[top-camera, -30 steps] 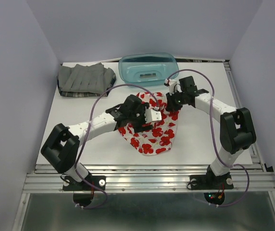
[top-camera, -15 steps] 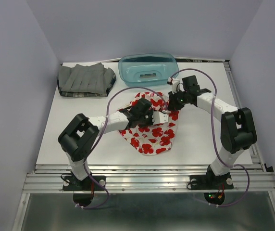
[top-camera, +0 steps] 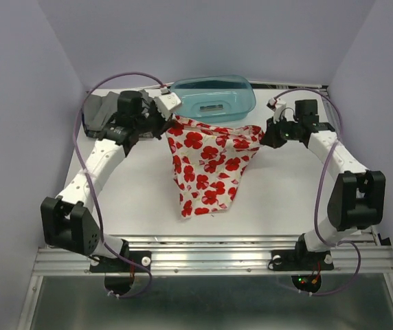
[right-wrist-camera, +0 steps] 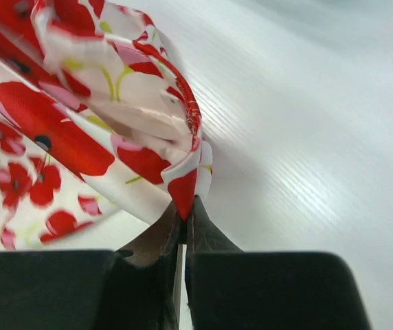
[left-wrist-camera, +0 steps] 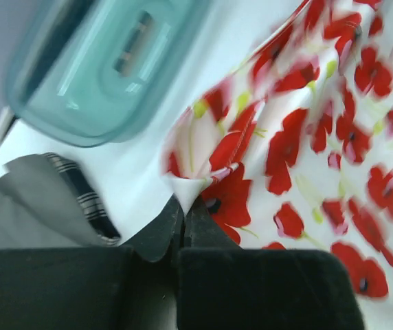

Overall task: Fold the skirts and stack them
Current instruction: Flatten the skirt out

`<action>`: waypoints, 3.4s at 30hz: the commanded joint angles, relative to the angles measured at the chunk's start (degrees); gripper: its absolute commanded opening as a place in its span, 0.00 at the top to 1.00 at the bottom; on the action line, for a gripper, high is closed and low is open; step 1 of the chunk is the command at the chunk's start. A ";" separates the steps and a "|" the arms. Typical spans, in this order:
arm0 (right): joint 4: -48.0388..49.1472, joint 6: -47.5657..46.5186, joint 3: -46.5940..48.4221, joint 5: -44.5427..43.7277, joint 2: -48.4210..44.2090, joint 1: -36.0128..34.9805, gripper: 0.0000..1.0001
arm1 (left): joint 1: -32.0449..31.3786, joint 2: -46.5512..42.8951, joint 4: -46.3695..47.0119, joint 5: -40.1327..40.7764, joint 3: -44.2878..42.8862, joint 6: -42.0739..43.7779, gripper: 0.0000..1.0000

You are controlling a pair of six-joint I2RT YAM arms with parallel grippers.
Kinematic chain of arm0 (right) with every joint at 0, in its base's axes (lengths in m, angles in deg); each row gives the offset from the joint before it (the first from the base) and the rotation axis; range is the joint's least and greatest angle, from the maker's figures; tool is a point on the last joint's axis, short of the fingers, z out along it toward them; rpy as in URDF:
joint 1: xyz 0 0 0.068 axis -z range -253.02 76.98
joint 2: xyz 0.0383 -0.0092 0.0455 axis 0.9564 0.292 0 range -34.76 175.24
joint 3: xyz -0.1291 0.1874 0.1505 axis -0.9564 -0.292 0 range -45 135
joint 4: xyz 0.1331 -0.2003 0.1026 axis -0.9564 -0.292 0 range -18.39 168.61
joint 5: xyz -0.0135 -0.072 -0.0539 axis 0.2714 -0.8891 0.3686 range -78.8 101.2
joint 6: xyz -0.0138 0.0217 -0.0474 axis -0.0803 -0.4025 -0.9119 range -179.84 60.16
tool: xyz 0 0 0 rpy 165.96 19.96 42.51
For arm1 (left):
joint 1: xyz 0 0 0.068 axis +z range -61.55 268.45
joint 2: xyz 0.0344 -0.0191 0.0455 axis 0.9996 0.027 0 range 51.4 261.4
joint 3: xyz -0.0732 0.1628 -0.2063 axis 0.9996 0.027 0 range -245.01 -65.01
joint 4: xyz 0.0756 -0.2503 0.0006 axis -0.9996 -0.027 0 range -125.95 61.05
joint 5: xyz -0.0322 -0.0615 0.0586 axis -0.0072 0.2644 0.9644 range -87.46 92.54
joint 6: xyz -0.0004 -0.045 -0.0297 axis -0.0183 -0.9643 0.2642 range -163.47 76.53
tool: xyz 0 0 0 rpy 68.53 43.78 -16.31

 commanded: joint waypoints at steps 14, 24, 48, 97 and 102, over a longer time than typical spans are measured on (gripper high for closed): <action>-25.07 -32.30 6.64 12.01 1.83 1.37 0.99 | 7.74 -3.37 -9.08 -9.03 7.93 -7.30 1.00; -2.23 -9.40 12.90 5.17 0.31 1.37 0.99 | 7.74 0.82 -3.10 0.01 -2.74 -4.38 1.00; -1.60 -48.38 -21.18 6.05 -32.95 2.43 0.00 | 1.69 -26.42 -14.07 -12.46 23.60 32.34 0.15; -40.35 -28.27 -5.41 12.25 9.64 -28.40 0.48 | -4.92 22.65 -10.39 15.06 -1.19 3.45 0.45; -47.82 -28.44 5.75 22.56 8.59 -30.44 0.39 | 0.97 15.01 -11.27 12.24 -4.01 0.89 0.39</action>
